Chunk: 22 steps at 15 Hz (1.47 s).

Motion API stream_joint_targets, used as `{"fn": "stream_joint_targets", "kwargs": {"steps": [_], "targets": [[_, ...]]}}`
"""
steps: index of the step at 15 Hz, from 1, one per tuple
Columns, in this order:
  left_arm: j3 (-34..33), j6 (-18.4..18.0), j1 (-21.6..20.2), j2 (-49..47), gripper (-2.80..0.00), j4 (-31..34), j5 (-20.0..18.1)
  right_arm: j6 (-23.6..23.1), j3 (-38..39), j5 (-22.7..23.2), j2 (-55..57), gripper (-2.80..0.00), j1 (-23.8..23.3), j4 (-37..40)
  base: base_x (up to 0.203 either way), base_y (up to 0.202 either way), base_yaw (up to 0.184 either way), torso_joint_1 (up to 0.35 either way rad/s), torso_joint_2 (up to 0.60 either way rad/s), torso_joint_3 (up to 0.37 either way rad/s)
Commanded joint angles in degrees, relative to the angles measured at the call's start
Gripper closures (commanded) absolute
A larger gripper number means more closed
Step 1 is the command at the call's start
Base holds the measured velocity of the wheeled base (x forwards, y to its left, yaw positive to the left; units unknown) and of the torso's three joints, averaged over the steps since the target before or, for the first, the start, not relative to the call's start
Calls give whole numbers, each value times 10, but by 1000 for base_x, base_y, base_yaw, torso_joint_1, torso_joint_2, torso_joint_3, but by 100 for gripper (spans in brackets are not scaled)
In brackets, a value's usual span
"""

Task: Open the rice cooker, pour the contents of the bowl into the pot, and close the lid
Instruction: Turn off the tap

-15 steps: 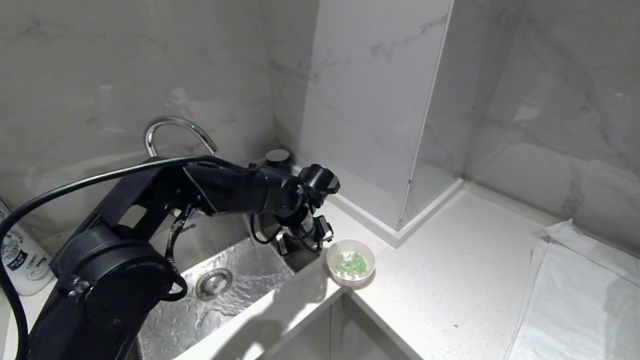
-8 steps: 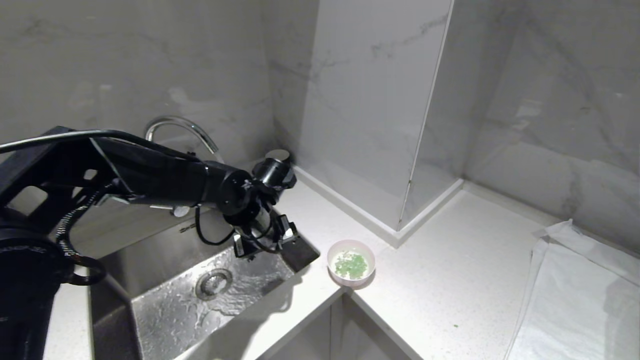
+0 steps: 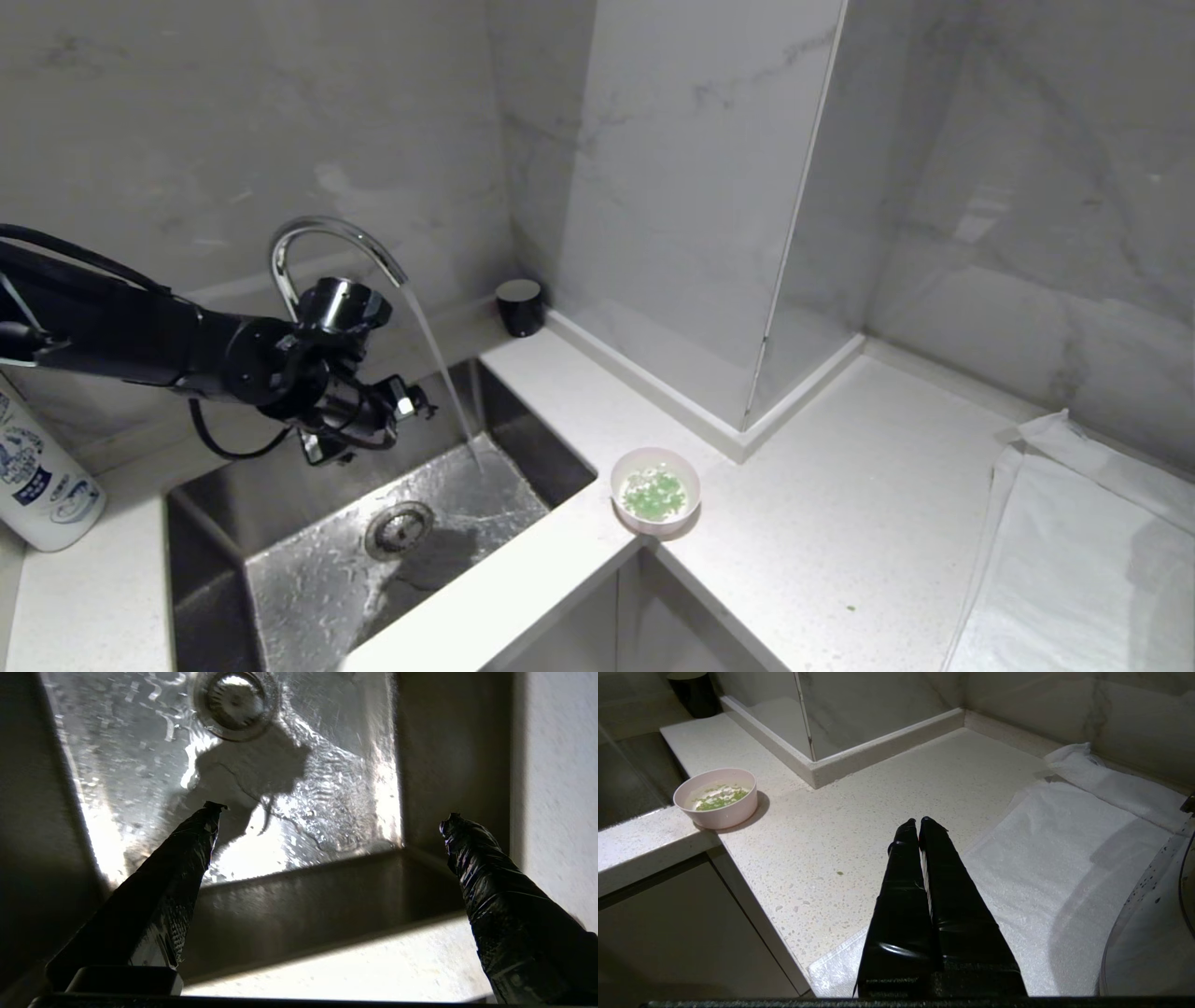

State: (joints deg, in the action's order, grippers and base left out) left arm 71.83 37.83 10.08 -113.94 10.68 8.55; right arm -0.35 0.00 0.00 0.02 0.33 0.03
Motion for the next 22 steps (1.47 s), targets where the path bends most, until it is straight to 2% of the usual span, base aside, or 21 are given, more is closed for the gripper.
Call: {"fn": "stream_joint_targets", "kwargs": {"steps": [1,2,3,5,8,10,18,22], "targets": [[-6,-12,-43,6,-280,-1,0,0,2,0,0,0,0,0,0,0,0,0,0,0],[-7,-22,-54,6,-280,-1,-1,0,1,0,0,0,0,0,0,0,0,0,0,0],[-12,-42,-63,7,0,-2,-4,0,1,0,0,0,0,0,0,0,0,0,0,0],[-4,-60,-92,-4,0,-14,-8,0,1,0,0,0,0,0,0,0,0,0,0,0],[-1,-82,-136,-36,0,-90,-10,0,1,0,0,0,0,0,0,0,0,0,0,0],[3,-88,-151,-56,0,-116,-9,0,1,0,0,0,0,0,0,0,0,0,0,0],[97,-80,-189,-152,0,-123,-5,0,1,0,0,0,0,0,0,0,0,0,0,0],[107,-79,-204,-160,0,-149,-9,0,1,0,0,0,0,0,0,0,0,0,0,0]]}}
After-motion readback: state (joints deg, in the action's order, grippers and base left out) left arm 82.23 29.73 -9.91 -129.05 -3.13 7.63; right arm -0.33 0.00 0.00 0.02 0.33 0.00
